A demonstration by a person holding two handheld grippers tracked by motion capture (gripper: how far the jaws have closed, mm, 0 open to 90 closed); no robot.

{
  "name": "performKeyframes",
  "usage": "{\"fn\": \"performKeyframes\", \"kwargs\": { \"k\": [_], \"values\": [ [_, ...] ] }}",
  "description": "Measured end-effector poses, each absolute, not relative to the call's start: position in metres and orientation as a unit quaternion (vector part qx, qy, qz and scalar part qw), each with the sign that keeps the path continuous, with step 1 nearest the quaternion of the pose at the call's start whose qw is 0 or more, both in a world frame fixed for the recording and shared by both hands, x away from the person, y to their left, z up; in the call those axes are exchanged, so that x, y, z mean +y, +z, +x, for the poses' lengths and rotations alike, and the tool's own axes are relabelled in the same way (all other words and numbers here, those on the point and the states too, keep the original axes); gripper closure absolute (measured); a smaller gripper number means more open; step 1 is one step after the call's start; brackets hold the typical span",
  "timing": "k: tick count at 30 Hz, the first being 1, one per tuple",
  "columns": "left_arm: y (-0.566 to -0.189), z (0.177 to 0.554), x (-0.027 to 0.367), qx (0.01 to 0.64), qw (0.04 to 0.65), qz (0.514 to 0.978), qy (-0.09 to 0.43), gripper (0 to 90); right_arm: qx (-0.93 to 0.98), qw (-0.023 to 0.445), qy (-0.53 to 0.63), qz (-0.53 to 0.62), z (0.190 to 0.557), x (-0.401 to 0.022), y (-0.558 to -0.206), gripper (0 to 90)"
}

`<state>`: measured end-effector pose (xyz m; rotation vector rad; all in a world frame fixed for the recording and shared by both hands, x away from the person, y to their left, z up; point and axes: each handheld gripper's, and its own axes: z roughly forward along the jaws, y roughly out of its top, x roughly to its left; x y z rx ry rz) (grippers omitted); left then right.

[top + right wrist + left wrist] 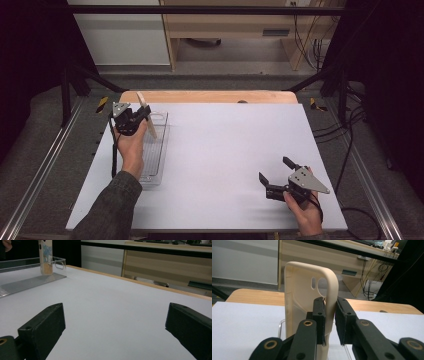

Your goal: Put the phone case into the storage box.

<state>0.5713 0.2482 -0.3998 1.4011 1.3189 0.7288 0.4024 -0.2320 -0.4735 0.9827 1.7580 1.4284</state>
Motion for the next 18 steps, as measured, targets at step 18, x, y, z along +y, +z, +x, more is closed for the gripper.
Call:
{"fn": "performKeyframes", "kwargs": {
  "k": [18],
  "values": [
    [-0.4061, 0.5799, 0.2394, 0.555, 0.542, 0.568, 0.275, 74.2, 0.674, 0.328, 0.544, 0.377, 0.4029, -0.2321, -0.4745, 2.8]
  ]
}}
